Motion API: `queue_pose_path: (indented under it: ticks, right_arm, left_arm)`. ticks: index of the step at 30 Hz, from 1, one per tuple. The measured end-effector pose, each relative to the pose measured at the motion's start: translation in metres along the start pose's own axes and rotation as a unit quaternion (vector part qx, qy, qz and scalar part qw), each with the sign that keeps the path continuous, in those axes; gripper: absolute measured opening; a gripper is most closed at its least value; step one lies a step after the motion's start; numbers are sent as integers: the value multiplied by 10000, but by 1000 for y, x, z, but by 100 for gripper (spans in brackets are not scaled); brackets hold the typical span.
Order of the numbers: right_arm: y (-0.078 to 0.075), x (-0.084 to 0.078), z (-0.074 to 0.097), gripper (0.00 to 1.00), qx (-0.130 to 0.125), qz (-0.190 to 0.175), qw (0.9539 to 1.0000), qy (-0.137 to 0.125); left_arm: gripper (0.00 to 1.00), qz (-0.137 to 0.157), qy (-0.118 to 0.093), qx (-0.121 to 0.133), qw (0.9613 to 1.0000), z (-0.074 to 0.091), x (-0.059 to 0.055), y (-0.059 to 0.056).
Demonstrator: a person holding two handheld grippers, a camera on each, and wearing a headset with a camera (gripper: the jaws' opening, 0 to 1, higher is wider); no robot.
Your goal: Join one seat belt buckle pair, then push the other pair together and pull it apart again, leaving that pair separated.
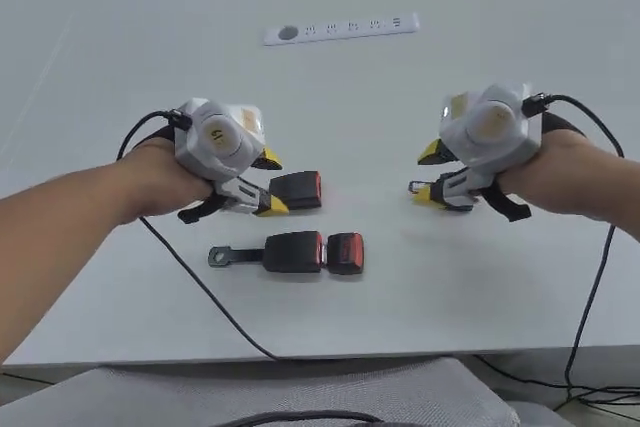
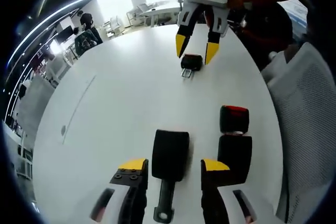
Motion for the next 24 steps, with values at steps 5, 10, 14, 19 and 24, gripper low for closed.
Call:
queue_pose_path:
  ticks: [5,10,14,19,24]
  right_arm:
    - [-14,-18,1,34,-44,-323,9994,111]
    - [-12,-29,-3,34,154,-190,9993,294]
    - [-9,-38,-8,34,278,-31,9983,504]
    - [-8,-42,-17,33,376,268,9967,662]
    - [-10,-42,-19,33,388,370,9961,703]
  left_arm:
    - [43,173,-7,-141,9997,-9,-2,10]
    - [43,51,259,-413,9988,-20,-7,13]
    - [42,14,319,-460,9984,-23,-11,15]
    - [36,-209,462,-698,9963,-29,-16,11]
    - [33,-243,443,-622,9968,-26,-15,14]
Point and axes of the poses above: the centre of the closed fingertips' face, and the gripper's own axes: z roughly backward along the fingers, y roughly to its left, x roughly out of its top, the point moved 7 cm from there along z, roughly backward along the fingers, and after that the axes turned 9 degrees about -x, right-handed, at the moved point
